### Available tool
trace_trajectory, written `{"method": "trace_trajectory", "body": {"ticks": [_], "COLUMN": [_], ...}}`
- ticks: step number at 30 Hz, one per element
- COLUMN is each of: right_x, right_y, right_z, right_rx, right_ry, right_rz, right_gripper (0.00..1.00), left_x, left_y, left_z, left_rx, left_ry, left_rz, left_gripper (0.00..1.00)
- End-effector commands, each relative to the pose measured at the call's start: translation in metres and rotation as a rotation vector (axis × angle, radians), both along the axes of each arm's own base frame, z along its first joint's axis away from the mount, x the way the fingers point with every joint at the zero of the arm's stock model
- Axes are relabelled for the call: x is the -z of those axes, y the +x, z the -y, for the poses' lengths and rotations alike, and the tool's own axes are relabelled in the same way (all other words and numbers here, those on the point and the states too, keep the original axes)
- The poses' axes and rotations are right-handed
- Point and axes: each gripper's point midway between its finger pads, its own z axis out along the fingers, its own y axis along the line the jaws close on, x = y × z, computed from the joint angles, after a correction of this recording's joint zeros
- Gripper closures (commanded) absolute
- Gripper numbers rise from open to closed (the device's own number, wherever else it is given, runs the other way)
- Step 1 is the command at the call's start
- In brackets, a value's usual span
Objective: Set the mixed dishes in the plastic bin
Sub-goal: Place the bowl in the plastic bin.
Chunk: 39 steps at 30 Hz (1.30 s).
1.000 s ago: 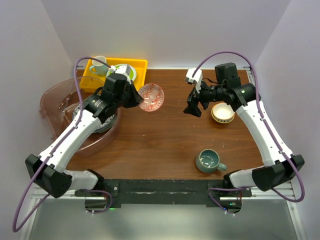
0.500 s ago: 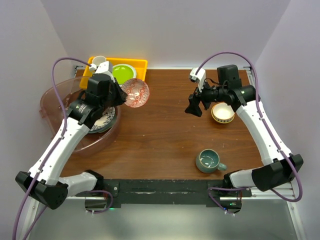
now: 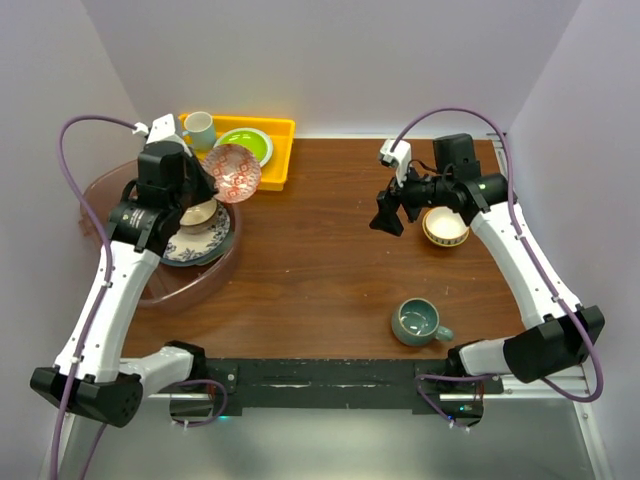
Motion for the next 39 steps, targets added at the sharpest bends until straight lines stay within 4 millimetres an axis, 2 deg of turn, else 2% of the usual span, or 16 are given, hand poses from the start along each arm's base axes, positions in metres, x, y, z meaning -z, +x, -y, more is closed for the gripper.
{"method": "trace_trajectory", "body": {"ticks": [1,14,25,30,31,39], "right_x": [-0.012,-0.005,-0.002,-0.001,-0.001,0.003], "right_y": [-0.001,0.000,0.000,0.001,0.001,0.003], "right_z": [-0.001,-0.001,-0.001,-0.001,-0.001,-0.002], "right_rx": [-0.003,0.000,0.002,0.001,0.000,0.000], "right_ry": [0.037,0.030,0.026,0.025,0.025,0.022], "right_rz": [0.039,0.030,0.024,0.022,0.022,0.013], "right_gripper": [0.13,0.13,0.12,0.12,0.12,0.12], "left_x": [-0.041,-0.030,-0.018,-0.010,-0.010,0.006], "left_y": [0.005,0.006,0.010,0.012,0.011,0.015], "left_z": [-0.019,-0.064,-0.084,-0.085,-0.093,-0.103], "left_rx": [-0.050,-0.205,-0.256,-0.252,-0.276,-0.294], "left_ry": [-0.011,-0.011,-0.013,-0.018,-0.017,-0.031], "left_rz": [0.129,0.122,0.102,0.085,0.086,0.056], "left_gripper": [1.00,1.00,1.00,1.00,1.00,1.00]}}
